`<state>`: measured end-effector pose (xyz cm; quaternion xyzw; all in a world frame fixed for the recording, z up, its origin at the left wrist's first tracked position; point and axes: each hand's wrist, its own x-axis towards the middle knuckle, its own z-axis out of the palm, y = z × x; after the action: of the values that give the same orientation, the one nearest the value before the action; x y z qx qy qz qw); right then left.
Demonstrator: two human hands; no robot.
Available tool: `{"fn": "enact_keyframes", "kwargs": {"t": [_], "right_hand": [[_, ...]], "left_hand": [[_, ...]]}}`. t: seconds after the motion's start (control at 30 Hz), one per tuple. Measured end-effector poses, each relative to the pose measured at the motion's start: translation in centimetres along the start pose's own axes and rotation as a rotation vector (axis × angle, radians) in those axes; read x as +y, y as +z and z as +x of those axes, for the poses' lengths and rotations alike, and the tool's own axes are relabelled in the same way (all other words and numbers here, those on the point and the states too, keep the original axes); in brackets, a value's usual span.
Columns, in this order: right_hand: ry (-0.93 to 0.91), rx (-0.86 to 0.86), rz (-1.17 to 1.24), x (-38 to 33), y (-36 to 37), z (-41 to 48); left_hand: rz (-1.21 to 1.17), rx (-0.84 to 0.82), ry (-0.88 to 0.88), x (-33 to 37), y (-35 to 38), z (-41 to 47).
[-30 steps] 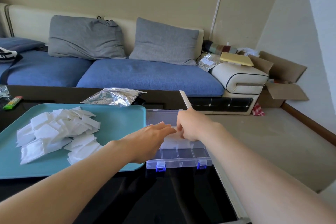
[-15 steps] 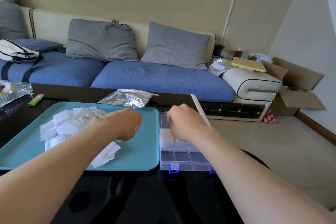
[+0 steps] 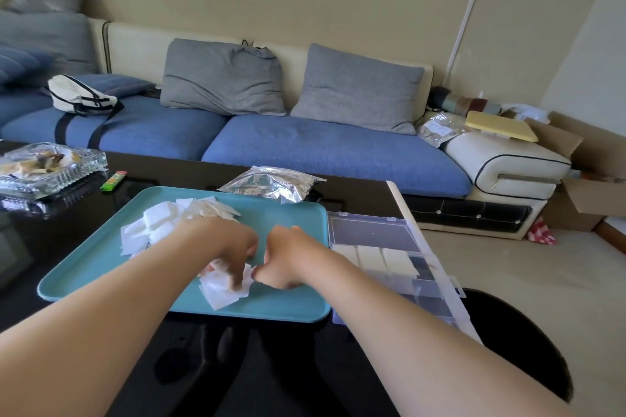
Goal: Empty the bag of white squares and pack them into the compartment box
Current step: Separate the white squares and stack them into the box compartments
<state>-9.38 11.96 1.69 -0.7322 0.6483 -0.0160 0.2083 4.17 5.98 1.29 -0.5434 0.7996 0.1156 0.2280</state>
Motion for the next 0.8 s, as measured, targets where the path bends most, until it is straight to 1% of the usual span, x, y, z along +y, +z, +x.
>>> {"fn": "enact_keyframes", "kwargs": {"t": [0.13, 0.23, 0.37, 0.47, 0.53, 0.67, 0.73, 0.8], "right_hand": [[0.049, -0.007, 0.049, -0.3, 0.2, 0.9], [0.08, -0.031, 0.083, -0.2, 0.7, 1.9], [0.173, -0.061, 0.274, 0.9, 1.0, 2.9], [0.231, 0.007, 0.381, 2.0, 0.9, 3.2], [0.238, 0.052, 0.353, 2.7, 0.5, 3.2], [0.171, 0.121, 0.16, 4.1, -0.1, 2.7], [0.125, 0.175, 0.111, 4.7, -0.5, 2.2], [0.086, 0.18, 0.093, 5.1, -1.0, 1.6]], "left_hand": [[0.002, 0.052, 0.045, -0.1, 0.2, 0.5], [-0.045, 0.068, 0.075, 0.1, 0.0, 0.7], [-0.099, 0.108, 0.126, 0.3, -0.1, 1.1], [-0.185, 0.146, 0.177, 0.4, -0.4, 0.9], [-0.256, 0.15, 0.228, 0.7, -0.6, 0.9], [-0.324, 0.137, 0.278, 1.0, -1.0, 1.0], [-0.272, 0.149, 0.273, 1.0, -0.9, 1.0], [-0.192, 0.18, 0.245, 1.1, -0.6, 1.0]]}}
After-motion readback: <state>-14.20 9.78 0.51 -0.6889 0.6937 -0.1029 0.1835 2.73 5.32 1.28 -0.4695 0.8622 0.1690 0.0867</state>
